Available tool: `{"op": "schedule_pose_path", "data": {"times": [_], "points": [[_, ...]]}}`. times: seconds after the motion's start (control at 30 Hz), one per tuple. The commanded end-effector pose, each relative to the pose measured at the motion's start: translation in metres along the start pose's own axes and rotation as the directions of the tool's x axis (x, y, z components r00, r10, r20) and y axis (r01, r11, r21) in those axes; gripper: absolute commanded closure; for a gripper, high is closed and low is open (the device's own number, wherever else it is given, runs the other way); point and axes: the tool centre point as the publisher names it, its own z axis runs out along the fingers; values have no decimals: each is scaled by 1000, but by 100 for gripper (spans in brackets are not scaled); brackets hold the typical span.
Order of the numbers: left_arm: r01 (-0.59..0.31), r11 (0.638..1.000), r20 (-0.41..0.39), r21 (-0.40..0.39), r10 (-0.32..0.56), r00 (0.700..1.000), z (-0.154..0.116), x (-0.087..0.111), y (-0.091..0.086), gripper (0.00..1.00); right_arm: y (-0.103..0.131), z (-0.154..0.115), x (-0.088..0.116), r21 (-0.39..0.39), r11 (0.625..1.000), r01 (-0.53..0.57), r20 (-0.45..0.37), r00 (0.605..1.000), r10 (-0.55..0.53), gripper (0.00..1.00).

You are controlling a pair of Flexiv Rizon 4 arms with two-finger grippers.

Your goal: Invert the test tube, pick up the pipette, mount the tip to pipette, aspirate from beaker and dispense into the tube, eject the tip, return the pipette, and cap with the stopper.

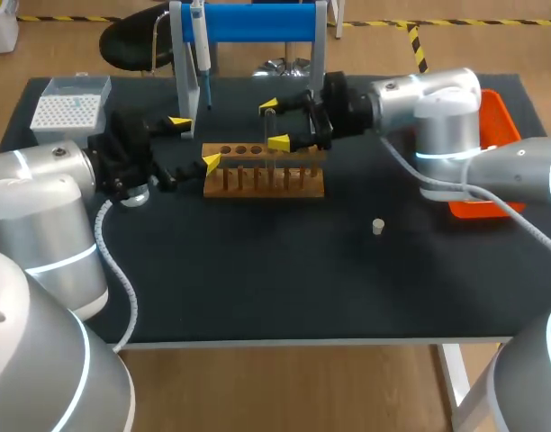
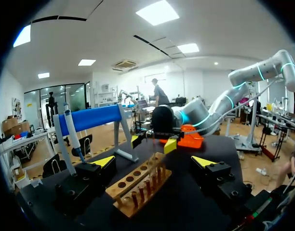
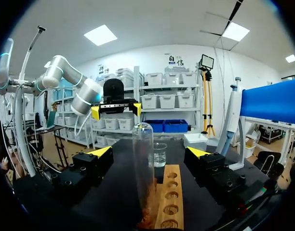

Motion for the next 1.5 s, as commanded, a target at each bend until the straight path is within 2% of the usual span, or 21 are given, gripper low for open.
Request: {"op": "schedule_pose_path", "data": {"times": [0.03,0.4,0.53,0.57,0.63,0.77,0.83,1.0,1.07,1.13,1.17,1.2,1.5], "points": [[-1,1000,4,0,1,1000,1,1,0,0,-2,4,-5,-5,1000,0,14,1000,0,0],[-1,1000,4,0,1,1000,1,1,0,0,-3,8,-4,-11,1000,2,49,999,-2,0],[-1,1000,4,0,1,1000,1,1,0,0,-3,8,-3,-9,1000,3,50,999,-2,4],[-1,1000,4,0,1,1000,1,1,0,0,-4,8,-3,-10,1000,3,52,999,-3,13],[-1,1000,4,0,1,1000,1,1,0,0,-4,9,-3,-11,1000,2,52,999,-1,17],[-1,1000,4,0,1,1000,1,1,0,0,-4,8,-3,-15,1000,0,51,999,1,33],[-1,1000,4,0,1,1000,1,1,0,0,-4,8,-4,-16,1000,-1,51,999,2,50],[-1,1000,4,0,1,1000,1,1,0,0,-3,7,-2,-17,1000,-2,46,999,3,61],[-1,1000,4,0,1,1000,1,1,0,0,-3,7,-2,-18,1000,-3,45,999,4,72],[-1,1000,4,0,1,1000,1,1,0,0,-3,7,-2,-19,1000,-4,45,999,4,76],[-1,1000,4,0,1,1000,1,1,0,0,-3,7,-1,-19,1000,-4,45,999,5,91],[-1,1000,4,0,1,1000,1,1,0,0,-3,7,-1,-19,1000,-4,46,999,5,98],[-1,1000,4,0,1,1000,1,1,0,0,0,7,2,-22,1000,-6,44,999,7,100]]}}
